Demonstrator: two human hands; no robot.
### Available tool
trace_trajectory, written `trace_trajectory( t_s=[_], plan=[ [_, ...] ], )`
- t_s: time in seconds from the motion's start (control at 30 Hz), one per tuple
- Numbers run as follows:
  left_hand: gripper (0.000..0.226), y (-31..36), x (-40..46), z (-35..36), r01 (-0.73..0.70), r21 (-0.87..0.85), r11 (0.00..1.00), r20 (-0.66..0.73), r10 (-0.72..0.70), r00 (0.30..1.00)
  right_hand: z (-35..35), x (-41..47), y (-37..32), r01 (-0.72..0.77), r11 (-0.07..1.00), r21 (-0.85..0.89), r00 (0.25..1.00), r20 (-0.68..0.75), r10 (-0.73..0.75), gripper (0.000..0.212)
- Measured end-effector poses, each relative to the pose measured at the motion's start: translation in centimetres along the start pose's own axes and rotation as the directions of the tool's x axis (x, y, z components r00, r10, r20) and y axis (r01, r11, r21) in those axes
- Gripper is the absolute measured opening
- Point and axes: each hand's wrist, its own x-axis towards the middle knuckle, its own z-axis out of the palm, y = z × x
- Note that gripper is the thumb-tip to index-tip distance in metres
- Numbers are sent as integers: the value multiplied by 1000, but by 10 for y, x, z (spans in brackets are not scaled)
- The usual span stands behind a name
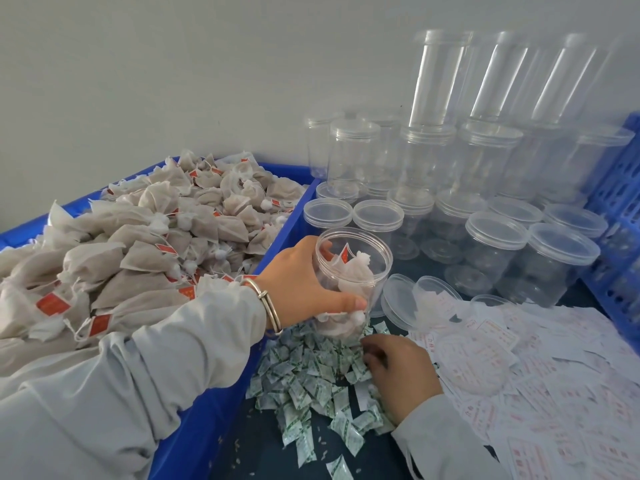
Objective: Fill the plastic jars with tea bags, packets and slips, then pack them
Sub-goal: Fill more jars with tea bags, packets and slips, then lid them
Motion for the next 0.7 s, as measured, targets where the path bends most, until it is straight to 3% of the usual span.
trace_trajectory(
  t_s=[0.27,0.33,0.4,0.47,0.53,0.57,0.63,0.7],
  plan=[
    [93,0,-1,0,2,21,1000,39,-3,999,-5,-1,-5,-41,987,155,986,-152,64,22],
    [92,-1,-1,0,1,49,999,63,-4,998,-6,-1,-4,-115,950,291,975,-150,164,15],
    [94,0,-2,1,-15,71,997,107,7,994,-11,1,-4,-263,756,599,931,-49,363,8],
    [96,0,-4,2,-45,84,995,162,31,986,-18,5,-4,-347,368,862,843,115,525,8],
    [96,1,-5,4,-66,117,991,221,39,974,-28,8,-5,-277,35,960,772,201,603,11],
    [95,1,-5,5,-80,141,987,251,43,967,-34,8,-6,-182,-69,981,766,186,616,11],
    [94,1,-5,7,-109,163,981,302,55,952,-45,6,-9,63,-145,987,800,37,599,21],
    [93,1,-5,8,-130,150,980,336,73,939,-50,1,-12,249,-14,968,813,-201,546,39]
  ],
)
